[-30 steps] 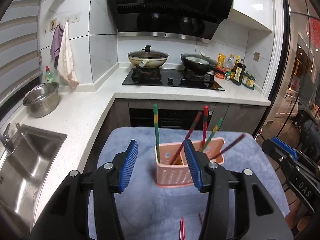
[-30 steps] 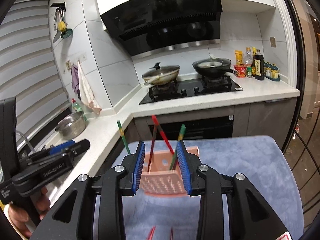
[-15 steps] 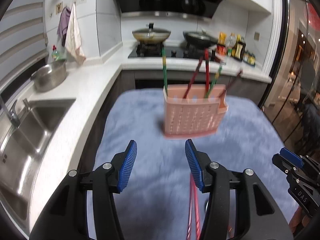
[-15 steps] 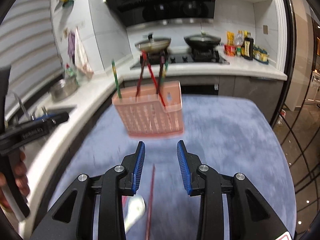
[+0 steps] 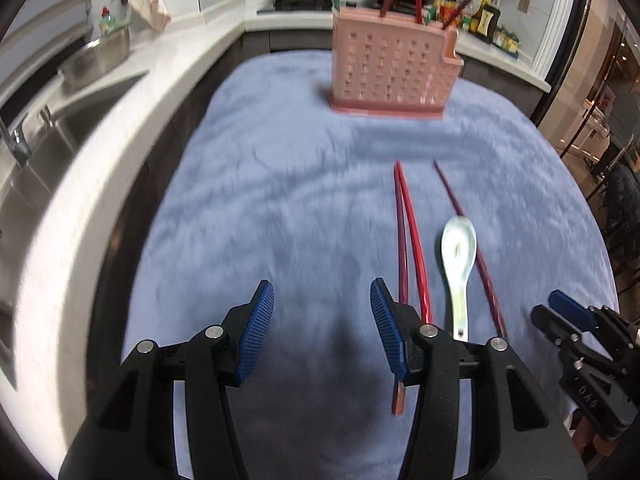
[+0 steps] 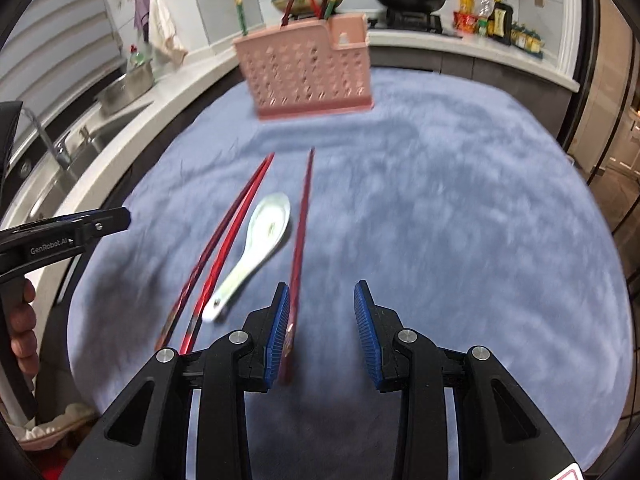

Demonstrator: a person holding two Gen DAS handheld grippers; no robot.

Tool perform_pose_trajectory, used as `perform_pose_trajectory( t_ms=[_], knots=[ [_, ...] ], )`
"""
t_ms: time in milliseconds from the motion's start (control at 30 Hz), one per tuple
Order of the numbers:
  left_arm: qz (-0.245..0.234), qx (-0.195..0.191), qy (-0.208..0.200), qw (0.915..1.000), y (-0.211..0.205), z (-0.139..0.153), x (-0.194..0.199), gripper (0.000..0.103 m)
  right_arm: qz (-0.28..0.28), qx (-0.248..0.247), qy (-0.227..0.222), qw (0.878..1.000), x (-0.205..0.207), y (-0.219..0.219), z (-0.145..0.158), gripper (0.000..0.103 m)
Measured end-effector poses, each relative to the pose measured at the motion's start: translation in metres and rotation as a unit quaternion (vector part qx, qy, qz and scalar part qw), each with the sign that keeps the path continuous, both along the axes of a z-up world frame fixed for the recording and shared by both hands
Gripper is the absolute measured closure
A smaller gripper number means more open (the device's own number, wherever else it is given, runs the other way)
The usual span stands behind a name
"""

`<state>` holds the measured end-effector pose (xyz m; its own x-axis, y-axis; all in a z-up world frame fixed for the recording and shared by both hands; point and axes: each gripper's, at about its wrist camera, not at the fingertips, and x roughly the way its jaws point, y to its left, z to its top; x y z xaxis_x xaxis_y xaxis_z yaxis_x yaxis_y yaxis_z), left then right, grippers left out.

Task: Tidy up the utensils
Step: 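Return to the row and grasp a dark red chopstick with each tool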

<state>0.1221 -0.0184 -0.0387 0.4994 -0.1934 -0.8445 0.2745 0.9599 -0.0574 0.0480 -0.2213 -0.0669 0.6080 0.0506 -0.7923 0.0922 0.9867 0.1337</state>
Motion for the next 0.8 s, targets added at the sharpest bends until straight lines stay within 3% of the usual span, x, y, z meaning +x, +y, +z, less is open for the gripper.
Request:
perform_pose_trajectory(
  t_ms=[267, 367, 800],
  knots=[
    [-0.015, -0.003, 0.027, 0.9995, -0.004, -0.02, -0.021, 0.055, 0.032, -0.001, 0.019, 0.999, -0.005, 0.022, -0.019, 0.07],
    [-0.017, -0.006, 0.03, 0.9994, -0.005, -0.022, -0.025, 0.048, 0.032, -0.004, 0.023, 0.999, -0.002, 0.024, -0.024, 0.07],
    [-0.049, -0.01, 0.055, 0.9972, -0.014, -0.035, -0.034, 0.047, 0.029, -0.001, 0.047, 0.998, 0.003, 0.026, -0.038, 0.09]
  ],
)
